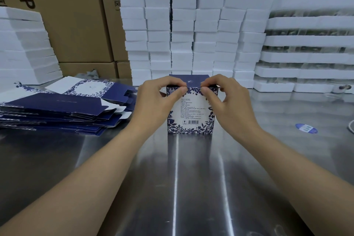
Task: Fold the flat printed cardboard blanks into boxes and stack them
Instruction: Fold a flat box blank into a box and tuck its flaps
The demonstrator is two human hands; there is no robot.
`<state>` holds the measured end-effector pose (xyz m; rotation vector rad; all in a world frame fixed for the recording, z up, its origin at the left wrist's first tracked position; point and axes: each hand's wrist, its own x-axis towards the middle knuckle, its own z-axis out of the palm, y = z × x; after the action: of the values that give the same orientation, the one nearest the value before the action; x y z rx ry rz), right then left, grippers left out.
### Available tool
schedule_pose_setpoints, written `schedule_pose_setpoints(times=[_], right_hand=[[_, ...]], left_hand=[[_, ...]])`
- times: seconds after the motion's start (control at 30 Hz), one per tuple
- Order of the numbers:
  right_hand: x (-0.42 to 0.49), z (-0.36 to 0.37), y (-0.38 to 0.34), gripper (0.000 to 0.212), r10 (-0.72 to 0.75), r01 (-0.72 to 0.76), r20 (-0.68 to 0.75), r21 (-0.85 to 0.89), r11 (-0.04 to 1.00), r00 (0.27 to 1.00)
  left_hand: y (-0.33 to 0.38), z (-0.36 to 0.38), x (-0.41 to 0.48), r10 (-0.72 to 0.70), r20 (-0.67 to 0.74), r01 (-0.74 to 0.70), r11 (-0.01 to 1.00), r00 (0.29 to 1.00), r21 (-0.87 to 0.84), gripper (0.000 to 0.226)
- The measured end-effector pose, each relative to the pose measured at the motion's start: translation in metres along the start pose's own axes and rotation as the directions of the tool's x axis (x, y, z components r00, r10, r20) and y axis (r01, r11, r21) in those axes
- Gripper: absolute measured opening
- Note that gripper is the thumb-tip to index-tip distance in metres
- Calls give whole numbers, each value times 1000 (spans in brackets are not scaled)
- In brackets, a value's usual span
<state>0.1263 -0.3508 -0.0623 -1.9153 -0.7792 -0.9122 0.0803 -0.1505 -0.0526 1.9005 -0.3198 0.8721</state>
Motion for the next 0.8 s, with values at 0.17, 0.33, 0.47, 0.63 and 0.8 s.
schedule_pose_setpoints(times=[0.17,0.33,0.47,0.63,0.8], right_hand=[[3,-3,-1,5,50,-50,21,32,998,999],[5,-11,0,9,96,-103,53,147,984,994],[7,-8,-2,8,102,-107,58,99,989,993],[5,-15,-2,7,156,-164,55,186,969,986],[5,-16,-2,7,143,-150,61,130,980,988]], left_hand=[[-3,0,2,-40,-26,39,999,999,-37,8],[-11,-4,0,-51,-39,46,992,998,-116,12],[-11,-3,2,-63,-40,58,990,997,-127,10],[-10,-5,0,-69,-45,59,979,997,-197,11],[-9,-4,-2,-50,-65,39,984,997,-171,6]])
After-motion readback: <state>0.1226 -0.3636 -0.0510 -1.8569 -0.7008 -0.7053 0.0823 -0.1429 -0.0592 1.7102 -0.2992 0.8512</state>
